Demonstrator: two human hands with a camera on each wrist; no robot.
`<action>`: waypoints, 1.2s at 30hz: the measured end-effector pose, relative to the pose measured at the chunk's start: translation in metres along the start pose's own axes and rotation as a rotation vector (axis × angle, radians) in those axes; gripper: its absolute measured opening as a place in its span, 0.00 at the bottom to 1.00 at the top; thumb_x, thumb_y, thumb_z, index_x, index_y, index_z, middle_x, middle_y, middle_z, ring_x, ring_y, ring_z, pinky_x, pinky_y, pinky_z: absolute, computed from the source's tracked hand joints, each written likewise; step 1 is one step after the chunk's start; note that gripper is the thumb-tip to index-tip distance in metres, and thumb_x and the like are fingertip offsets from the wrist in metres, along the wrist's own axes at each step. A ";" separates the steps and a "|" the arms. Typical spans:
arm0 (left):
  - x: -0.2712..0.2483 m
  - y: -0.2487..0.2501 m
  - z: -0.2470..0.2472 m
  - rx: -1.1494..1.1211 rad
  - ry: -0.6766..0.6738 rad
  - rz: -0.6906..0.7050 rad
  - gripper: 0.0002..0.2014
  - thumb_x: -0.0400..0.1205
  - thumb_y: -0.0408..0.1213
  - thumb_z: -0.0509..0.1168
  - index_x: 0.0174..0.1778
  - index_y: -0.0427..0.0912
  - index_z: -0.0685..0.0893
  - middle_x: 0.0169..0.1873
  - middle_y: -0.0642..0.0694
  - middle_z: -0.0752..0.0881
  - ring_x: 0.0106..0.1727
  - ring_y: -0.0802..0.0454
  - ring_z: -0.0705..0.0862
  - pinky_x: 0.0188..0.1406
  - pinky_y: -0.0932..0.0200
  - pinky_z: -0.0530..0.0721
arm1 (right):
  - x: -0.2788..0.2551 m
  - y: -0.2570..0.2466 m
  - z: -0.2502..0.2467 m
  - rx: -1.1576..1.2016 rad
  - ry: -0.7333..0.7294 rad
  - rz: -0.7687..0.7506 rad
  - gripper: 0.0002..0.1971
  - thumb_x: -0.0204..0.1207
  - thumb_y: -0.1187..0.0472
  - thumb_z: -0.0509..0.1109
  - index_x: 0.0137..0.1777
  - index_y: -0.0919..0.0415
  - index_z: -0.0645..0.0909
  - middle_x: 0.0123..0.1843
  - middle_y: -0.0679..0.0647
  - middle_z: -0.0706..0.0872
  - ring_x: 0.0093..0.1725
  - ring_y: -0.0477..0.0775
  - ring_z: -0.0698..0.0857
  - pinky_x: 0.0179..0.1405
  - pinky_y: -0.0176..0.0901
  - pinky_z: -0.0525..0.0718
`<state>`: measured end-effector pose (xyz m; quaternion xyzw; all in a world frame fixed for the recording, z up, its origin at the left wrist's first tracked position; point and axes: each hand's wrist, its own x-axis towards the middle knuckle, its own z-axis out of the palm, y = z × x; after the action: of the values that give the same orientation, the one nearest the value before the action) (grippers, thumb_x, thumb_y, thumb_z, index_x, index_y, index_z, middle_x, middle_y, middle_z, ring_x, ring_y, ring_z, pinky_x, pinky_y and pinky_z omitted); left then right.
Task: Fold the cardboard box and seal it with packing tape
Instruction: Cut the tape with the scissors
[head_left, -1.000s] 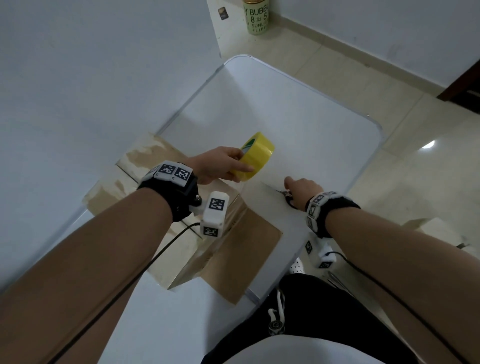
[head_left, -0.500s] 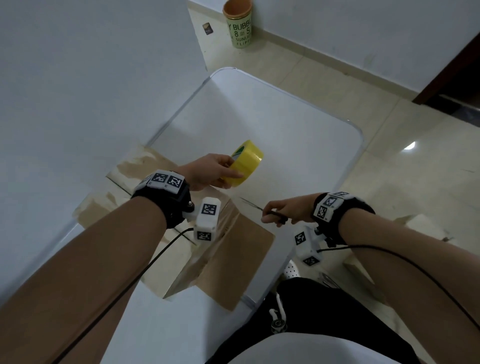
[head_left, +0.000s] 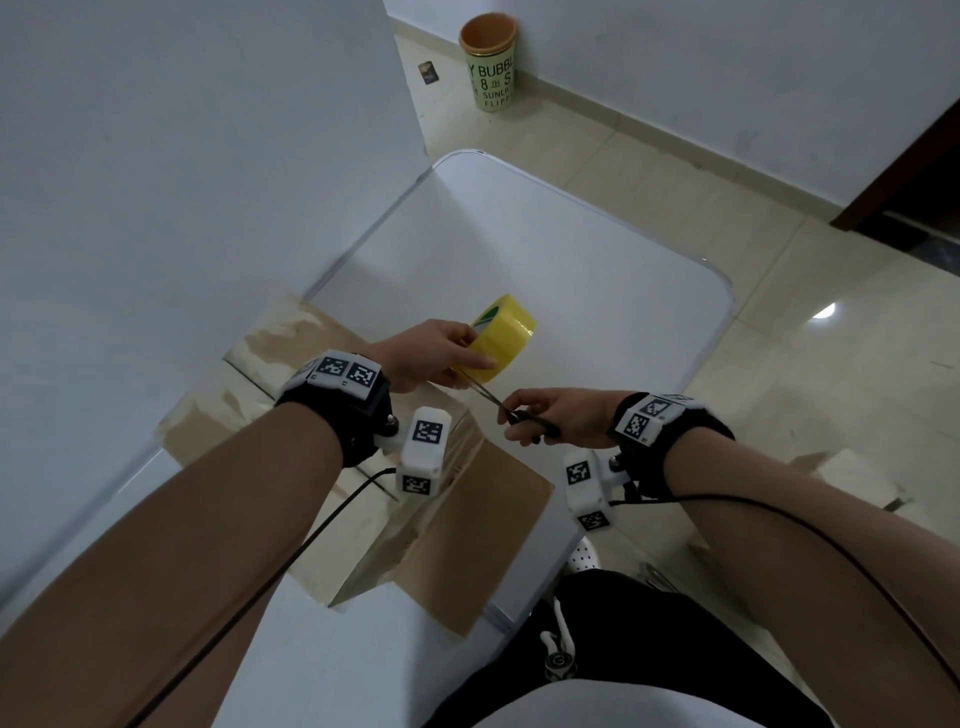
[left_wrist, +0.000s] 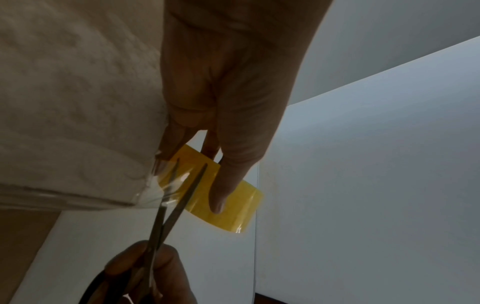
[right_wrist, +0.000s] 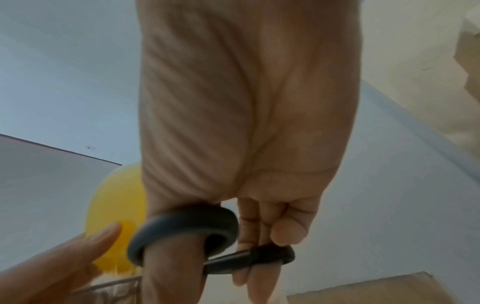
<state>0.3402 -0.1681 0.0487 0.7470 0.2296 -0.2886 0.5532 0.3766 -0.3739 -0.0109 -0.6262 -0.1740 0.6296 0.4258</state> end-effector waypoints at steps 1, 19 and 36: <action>0.000 0.000 0.000 0.005 -0.001 -0.001 0.14 0.77 0.35 0.74 0.56 0.35 0.83 0.43 0.43 0.87 0.40 0.50 0.86 0.41 0.60 0.87 | 0.001 0.000 0.000 -0.006 0.008 -0.003 0.08 0.76 0.62 0.74 0.53 0.53 0.80 0.43 0.55 0.77 0.40 0.49 0.76 0.42 0.40 0.72; 0.007 -0.006 -0.008 -0.230 0.065 -0.020 0.13 0.79 0.31 0.72 0.57 0.34 0.82 0.50 0.38 0.85 0.44 0.44 0.88 0.57 0.48 0.87 | 0.003 -0.004 -0.009 -0.171 -0.064 0.154 0.05 0.75 0.57 0.75 0.45 0.53 0.80 0.36 0.51 0.78 0.35 0.47 0.77 0.35 0.36 0.75; 0.003 0.005 -0.020 -0.070 0.032 -0.065 0.21 0.76 0.21 0.71 0.66 0.32 0.79 0.61 0.34 0.82 0.56 0.38 0.86 0.60 0.47 0.86 | 0.063 -0.008 -0.059 -0.741 0.600 0.333 0.21 0.78 0.57 0.68 0.70 0.61 0.75 0.69 0.61 0.79 0.67 0.62 0.78 0.63 0.48 0.78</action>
<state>0.3497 -0.1504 0.0545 0.7238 0.2726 -0.2863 0.5656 0.4436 -0.3407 -0.0543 -0.9078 -0.1534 0.3774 0.0998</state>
